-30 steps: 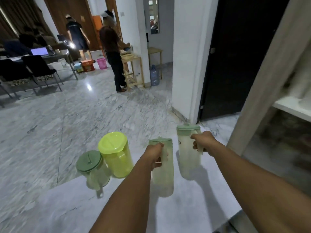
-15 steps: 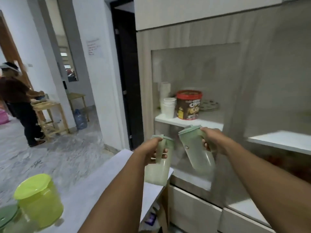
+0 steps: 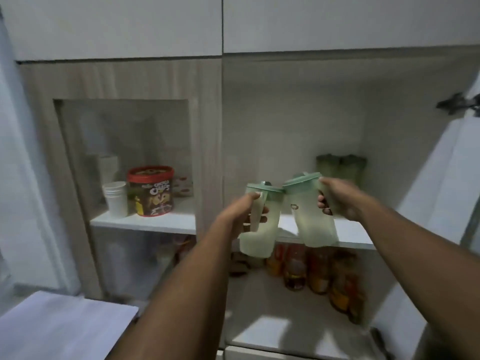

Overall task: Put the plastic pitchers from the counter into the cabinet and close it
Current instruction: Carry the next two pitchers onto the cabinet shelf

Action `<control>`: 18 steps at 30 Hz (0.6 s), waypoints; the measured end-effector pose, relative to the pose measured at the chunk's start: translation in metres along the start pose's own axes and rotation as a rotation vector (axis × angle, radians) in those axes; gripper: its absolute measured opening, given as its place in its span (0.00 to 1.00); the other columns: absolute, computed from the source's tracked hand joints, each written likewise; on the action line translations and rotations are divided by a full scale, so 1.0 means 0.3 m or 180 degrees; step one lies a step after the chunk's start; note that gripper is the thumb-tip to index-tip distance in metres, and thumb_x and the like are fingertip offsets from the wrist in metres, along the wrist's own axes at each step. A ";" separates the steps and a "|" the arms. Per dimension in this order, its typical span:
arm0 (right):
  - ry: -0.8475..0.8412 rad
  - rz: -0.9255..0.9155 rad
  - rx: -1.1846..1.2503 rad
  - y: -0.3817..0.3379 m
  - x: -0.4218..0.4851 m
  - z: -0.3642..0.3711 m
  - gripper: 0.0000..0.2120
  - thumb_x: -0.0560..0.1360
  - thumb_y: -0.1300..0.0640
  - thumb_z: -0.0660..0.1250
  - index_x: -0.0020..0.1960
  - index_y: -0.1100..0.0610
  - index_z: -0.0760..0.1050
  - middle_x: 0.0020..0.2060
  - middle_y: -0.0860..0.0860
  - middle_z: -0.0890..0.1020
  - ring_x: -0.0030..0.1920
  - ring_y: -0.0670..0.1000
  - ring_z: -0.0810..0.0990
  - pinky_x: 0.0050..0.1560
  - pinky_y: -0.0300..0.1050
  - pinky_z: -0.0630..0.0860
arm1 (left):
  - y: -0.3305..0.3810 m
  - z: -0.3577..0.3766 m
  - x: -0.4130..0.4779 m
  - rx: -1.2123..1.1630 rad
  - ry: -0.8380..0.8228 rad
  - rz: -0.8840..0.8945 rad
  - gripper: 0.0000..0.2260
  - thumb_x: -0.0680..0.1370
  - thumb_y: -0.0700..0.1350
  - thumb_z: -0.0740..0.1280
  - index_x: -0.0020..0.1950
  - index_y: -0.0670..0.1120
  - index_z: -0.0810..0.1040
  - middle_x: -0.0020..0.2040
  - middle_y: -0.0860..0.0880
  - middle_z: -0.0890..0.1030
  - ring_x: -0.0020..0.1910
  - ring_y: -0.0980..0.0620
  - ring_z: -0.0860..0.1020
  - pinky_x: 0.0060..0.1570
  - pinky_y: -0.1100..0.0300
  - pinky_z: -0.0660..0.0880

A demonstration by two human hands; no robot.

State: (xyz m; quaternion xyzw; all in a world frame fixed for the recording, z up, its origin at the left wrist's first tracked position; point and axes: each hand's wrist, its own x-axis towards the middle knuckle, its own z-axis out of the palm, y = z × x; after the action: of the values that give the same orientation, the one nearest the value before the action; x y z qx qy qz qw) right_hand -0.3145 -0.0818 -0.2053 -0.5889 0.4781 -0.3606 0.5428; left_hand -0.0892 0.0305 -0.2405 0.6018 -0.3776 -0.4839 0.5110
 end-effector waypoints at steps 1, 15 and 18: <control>0.0074 -0.0016 0.0022 0.008 0.031 -0.062 0.17 0.81 0.46 0.57 0.43 0.58 0.72 0.32 0.55 0.74 0.30 0.52 0.73 0.31 0.44 0.66 | 0.005 0.058 0.040 -0.0004 -0.0043 0.0029 0.23 0.82 0.58 0.58 0.62 0.42 0.80 0.54 0.47 0.84 0.52 0.48 0.82 0.52 0.52 0.74; 0.0696 -0.0036 0.0607 0.207 0.585 -0.170 0.16 0.80 0.46 0.62 0.54 0.58 0.79 0.40 0.55 0.86 0.46 0.55 0.85 0.58 0.58 0.78 | -0.006 0.323 0.694 -0.0143 0.0371 0.0243 0.14 0.80 0.54 0.66 0.60 0.46 0.80 0.55 0.43 0.84 0.51 0.43 0.82 0.53 0.48 0.80; 0.0667 -0.0014 0.0621 0.184 0.748 -0.135 0.17 0.80 0.48 0.60 0.58 0.58 0.80 0.48 0.57 0.88 0.48 0.56 0.86 0.58 0.54 0.78 | 0.038 0.301 0.870 -0.0141 0.0324 0.0287 0.10 0.80 0.49 0.66 0.56 0.45 0.81 0.54 0.42 0.85 0.49 0.42 0.83 0.50 0.51 0.79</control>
State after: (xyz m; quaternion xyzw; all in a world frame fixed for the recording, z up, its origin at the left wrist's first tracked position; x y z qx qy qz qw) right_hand -0.2986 -0.3054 -0.2745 -0.4935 0.4936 -0.4661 0.5437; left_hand -0.1119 -0.2418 -0.2815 0.5966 -0.3670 -0.4374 0.5640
